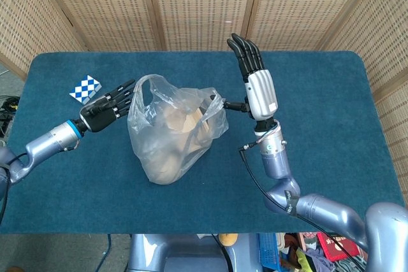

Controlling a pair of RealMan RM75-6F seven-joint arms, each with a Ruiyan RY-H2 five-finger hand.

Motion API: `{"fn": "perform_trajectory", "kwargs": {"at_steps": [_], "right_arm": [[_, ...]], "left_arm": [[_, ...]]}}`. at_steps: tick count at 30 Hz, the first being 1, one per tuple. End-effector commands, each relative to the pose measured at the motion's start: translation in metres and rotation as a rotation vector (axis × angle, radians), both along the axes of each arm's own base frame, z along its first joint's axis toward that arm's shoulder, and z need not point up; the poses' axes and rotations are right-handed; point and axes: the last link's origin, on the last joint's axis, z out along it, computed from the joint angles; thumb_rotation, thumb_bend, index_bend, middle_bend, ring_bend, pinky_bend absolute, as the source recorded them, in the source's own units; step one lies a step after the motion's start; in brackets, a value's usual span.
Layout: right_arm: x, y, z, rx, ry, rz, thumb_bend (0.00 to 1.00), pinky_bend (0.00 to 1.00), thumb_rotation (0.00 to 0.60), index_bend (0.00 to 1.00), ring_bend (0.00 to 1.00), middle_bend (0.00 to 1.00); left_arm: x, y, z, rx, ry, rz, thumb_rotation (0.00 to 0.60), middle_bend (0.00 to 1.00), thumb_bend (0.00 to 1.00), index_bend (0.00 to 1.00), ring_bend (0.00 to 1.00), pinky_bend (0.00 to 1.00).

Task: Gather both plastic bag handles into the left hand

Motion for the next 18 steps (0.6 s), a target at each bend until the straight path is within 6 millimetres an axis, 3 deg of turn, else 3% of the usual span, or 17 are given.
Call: {"fn": "perform_trajectory", "kwargs": {"at_steps": [1,9,18], "right_arm": [[0.000,0.000,0.000,0.001,0.000,-0.001,0.09,0.04,0.600,0.04,0.00,0.07],[0.002,0.001,0.001,-0.001,0.002,0.008,0.09,0.04,0.600,0.04,0.00,0.07],[0.003,0.005,-0.004,0.005,0.012,0.015,0.09,0.04,0.600,0.04,0.00,0.07]], "left_arm": [[0.003,0.000,-0.003,-0.017,0.002,-0.007,0.600,0.00,0.06,0.00,0.08,0.21],[0.021,0.005,-0.012,-0.064,0.012,-0.049,0.600,0.00,0.05,0.00,0.09,0.22],[0.058,0.008,-0.025,-0.141,0.058,-0.201,0.600,0.04,0.04,0.03,0.13,0.25]]}}
